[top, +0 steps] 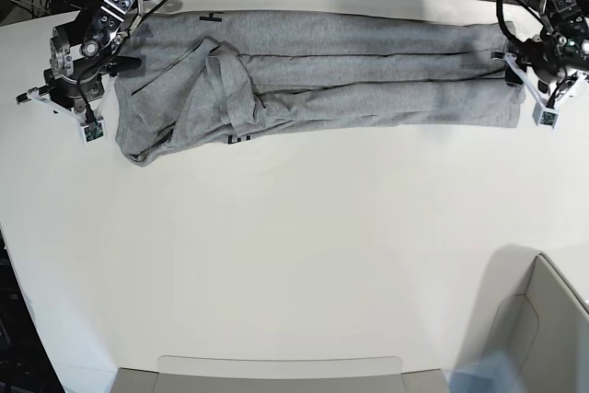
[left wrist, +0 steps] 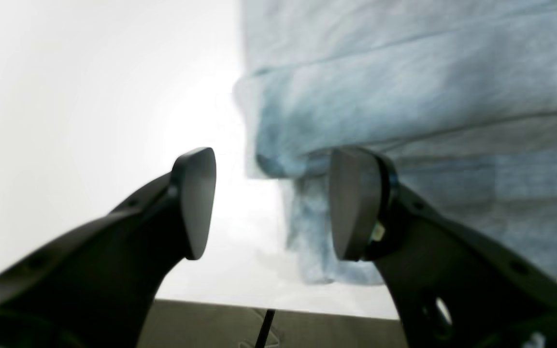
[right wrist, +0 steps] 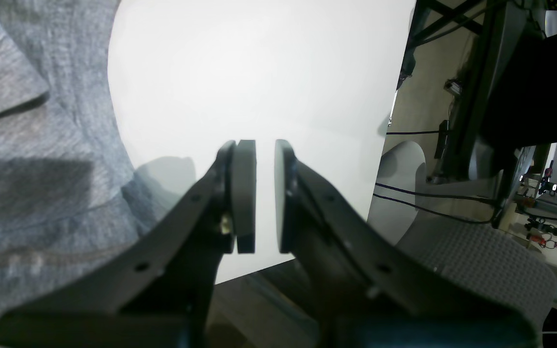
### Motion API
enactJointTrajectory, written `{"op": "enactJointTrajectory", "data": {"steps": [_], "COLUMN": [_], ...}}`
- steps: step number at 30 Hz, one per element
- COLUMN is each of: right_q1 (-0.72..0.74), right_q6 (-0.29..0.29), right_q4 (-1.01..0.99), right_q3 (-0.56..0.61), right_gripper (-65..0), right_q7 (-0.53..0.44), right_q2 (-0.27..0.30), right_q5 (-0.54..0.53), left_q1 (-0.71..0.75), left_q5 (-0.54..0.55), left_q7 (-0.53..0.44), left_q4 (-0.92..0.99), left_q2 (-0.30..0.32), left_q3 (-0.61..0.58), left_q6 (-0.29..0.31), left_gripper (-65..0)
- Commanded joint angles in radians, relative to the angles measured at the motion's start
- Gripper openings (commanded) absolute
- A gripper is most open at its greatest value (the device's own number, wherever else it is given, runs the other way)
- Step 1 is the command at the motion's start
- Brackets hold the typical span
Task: Fold the T-shirt properly
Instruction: 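Lay the folded hem onto the collar edge and open both grippers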
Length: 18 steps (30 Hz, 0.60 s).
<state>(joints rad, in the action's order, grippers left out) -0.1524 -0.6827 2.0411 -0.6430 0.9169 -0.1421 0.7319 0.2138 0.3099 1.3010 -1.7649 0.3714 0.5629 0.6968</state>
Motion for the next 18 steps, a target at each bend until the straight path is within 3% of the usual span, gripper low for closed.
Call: {"op": "enactJointTrajectory", "data": {"steps": [1, 18], "right_q1": [0.009, 0.009], "right_q6": [-0.015, -0.015], "right_q4": [0.013, -0.012], "right_q3": [0.001, 0.044], "right_gripper": [-57.3, -57.4], "right_q7": [-0.011, -0.011], "right_q2": [0.005, 0.003], "right_q5": [-0.001, -0.002], "left_q1": [-0.006, -0.081], "left_q5": [0.007, 0.004], "left_q7": [-0.013, -0.013], "left_q4": [-0.016, 0.144], "left_q2": [0.013, 0.010], "left_q3": [0.003, 0.012], "left_q6": [0.001, 0.001], "left_gripper": [-27.6, -27.6]}}
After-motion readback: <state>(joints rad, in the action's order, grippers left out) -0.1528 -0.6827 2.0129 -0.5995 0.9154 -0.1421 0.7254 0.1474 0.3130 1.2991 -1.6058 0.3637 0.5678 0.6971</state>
